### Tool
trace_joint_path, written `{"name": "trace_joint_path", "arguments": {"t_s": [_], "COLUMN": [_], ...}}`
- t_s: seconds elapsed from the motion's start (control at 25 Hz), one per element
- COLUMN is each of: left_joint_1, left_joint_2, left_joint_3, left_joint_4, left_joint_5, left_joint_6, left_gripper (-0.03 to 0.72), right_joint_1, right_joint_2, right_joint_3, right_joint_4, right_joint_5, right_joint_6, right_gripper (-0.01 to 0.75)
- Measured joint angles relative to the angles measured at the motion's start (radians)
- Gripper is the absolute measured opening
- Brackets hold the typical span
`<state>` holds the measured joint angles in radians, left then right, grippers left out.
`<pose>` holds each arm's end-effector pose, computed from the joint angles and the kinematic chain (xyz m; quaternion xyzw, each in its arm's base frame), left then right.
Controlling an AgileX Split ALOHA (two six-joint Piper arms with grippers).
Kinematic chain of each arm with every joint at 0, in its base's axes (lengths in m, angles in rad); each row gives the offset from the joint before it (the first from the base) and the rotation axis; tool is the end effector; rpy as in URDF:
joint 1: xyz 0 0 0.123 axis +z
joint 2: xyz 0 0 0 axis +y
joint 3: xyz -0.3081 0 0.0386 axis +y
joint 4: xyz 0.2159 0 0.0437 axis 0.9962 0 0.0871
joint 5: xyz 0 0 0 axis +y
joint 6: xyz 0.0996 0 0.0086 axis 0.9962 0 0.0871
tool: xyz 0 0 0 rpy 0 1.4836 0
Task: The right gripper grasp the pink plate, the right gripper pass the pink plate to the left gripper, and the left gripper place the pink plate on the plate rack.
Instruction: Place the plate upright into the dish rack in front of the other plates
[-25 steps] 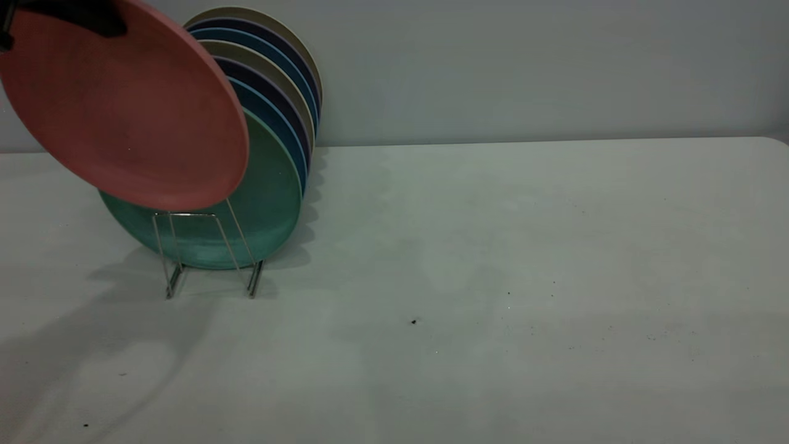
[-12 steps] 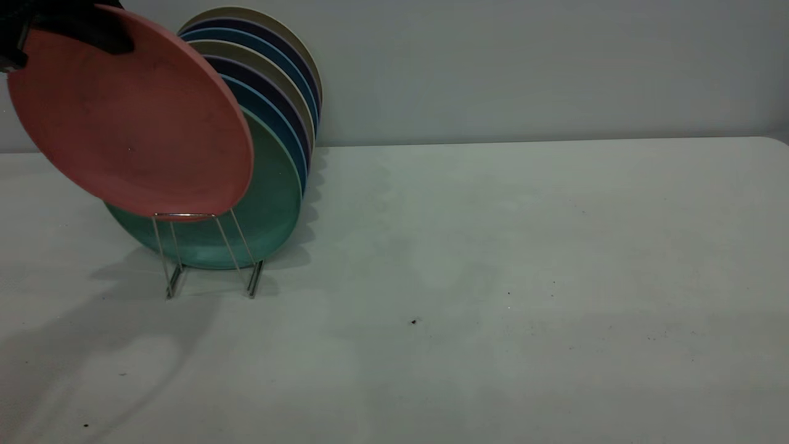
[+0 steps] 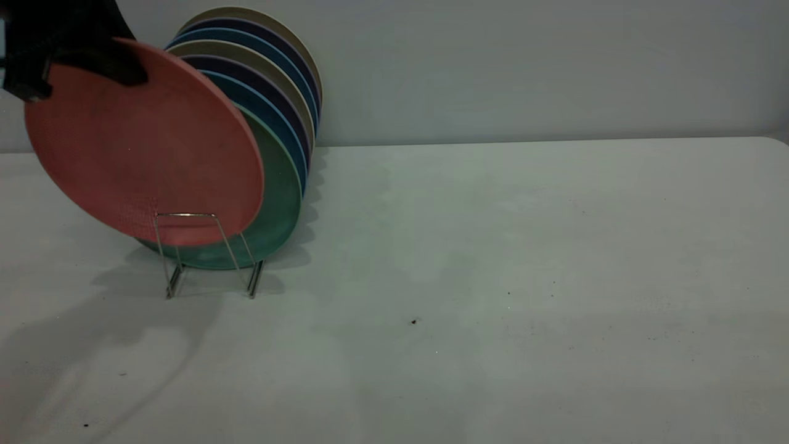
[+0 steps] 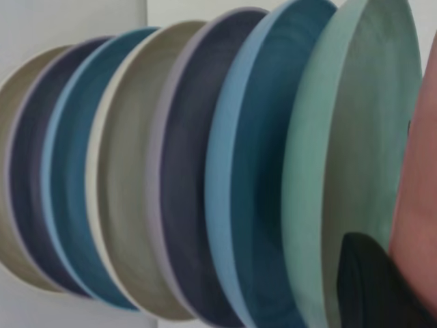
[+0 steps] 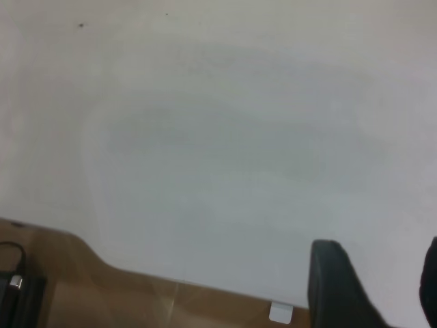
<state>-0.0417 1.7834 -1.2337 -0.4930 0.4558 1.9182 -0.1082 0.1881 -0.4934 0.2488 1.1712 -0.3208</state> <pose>0.3714 -0.0364 0.2657 0.6664 0.6555 0.1490 0.3224 -0.0300 0.0261 0.2574 -0.0967 0.9103 0.0398 0.4004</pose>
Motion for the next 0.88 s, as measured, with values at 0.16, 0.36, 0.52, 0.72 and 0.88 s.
{"name": "trace_joint_path", "arguments": {"t_s": [0.16,0.36,0.52,0.72,0.88], "left_joint_1": [0.0,0.0,0.0,0.0,0.0], "left_joint_2": [0.027,0.058,0.088,0.102,0.109], "left_joint_3": [0.0,0.0,0.0,0.0,0.0], "left_joint_4": [-0.004,-0.024,-0.067,-0.075,-0.077], "left_joint_5": [-0.013,-0.028,-0.037,-0.044,-0.048], "left_joint_6": [0.0,0.0,0.001,0.002,0.003], "left_gripper": [0.084,0.084,0.085,0.088,0.093], "right_joint_1": [0.0,0.0,0.0,0.0,0.0], "right_joint_2": [0.0,0.0,0.0,0.0,0.0], "right_joint_3": [0.0,0.001,0.001,0.001,0.001], "right_joint_4": [0.0,0.0,0.0,0.0,0.0], "right_joint_5": [0.0,0.0,-0.001,-0.001,-0.001], "right_joint_6": [0.001,0.001,0.001,0.001,0.001], "right_gripper": [0.296,0.269,0.266,0.266,0.266]}}
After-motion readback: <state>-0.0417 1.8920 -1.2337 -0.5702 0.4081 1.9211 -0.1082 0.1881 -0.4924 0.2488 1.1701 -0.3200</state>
